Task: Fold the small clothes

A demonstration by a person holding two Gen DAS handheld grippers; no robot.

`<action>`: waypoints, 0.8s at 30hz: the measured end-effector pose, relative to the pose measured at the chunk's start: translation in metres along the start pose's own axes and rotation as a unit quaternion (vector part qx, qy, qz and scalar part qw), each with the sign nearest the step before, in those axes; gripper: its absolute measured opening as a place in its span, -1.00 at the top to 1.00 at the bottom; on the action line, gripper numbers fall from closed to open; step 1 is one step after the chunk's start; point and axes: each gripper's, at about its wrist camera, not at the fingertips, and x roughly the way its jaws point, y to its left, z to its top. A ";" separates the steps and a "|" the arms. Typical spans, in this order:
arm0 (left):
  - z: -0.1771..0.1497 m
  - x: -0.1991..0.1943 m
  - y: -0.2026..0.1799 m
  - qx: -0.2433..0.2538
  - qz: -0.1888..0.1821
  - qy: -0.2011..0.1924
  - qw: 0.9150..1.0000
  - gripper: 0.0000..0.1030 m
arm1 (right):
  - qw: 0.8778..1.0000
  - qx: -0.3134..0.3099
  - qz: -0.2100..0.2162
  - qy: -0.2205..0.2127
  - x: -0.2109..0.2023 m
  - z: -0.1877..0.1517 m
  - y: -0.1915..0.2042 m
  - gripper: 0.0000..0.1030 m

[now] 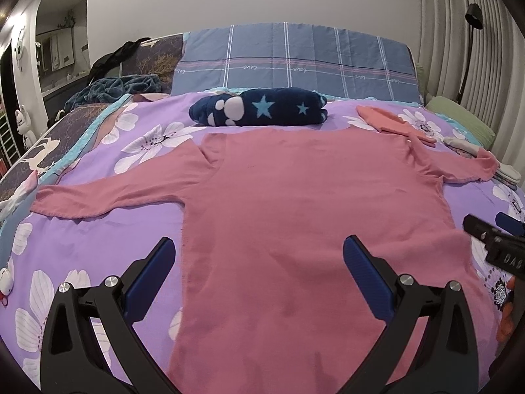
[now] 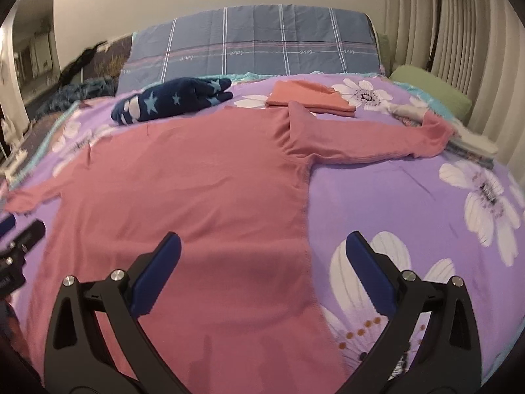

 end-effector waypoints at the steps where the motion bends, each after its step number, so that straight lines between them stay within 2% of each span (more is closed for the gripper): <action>1: 0.000 0.002 0.005 -0.003 -0.002 0.004 1.000 -0.97 | 1.000 0.006 0.000 -0.003 0.001 0.001 -0.001 -0.96; 4: -0.002 0.011 0.031 -0.026 -0.007 0.026 0.999 -0.97 | 1.000 0.011 -0.012 -0.002 0.004 0.004 -0.002 -0.96; 6: -0.003 0.018 0.058 -0.058 -0.019 0.045 0.997 -0.97 | 1.000 0.006 -0.007 0.023 0.010 0.006 -0.002 -0.96; 8: -0.005 0.027 0.101 -0.115 -0.023 0.064 0.991 -0.97 | 0.999 -0.002 0.001 0.037 0.014 0.008 -0.003 -0.96; 10: -0.007 0.034 0.151 -0.174 -0.005 0.064 0.983 -0.97 | 0.999 -0.008 -0.011 0.034 0.016 0.008 -0.003 -0.96; 11: -0.009 0.039 0.181 -0.204 0.011 0.065 0.977 -0.92 | 0.999 -0.009 -0.014 0.031 0.016 0.008 -0.003 -0.96; 12: -0.011 0.043 0.198 -0.220 0.020 0.066 0.973 -0.71 | 0.999 -0.009 -0.015 0.030 0.017 0.008 -0.003 -0.96; 15: -0.023 0.060 0.272 -0.316 0.023 0.071 0.946 -0.35 | 0.999 0.002 -0.015 0.033 0.022 0.009 -0.004 -0.96; 17: -0.035 0.072 0.317 -0.385 0.017 0.066 0.920 -0.29 | 0.999 0.005 -0.016 0.038 0.026 0.010 -0.002 -0.96; 19: -0.041 0.083 0.347 -0.426 0.020 0.057 0.903 -0.29 | 0.999 0.004 -0.019 0.041 0.030 0.013 0.000 -0.96; 21: -0.044 0.092 0.368 -0.455 0.027 0.043 0.889 -0.29 | 0.999 0.002 -0.022 0.042 0.033 0.015 0.003 -0.96; 22: -0.041 0.096 0.376 -0.464 0.027 0.034 0.885 -0.29 | 0.999 0.001 -0.023 0.042 0.035 0.017 0.005 -0.96; 24: -0.034 0.103 0.391 -0.470 0.039 0.021 0.881 -0.29 | 0.999 0.003 -0.023 0.042 0.037 0.021 0.009 -0.96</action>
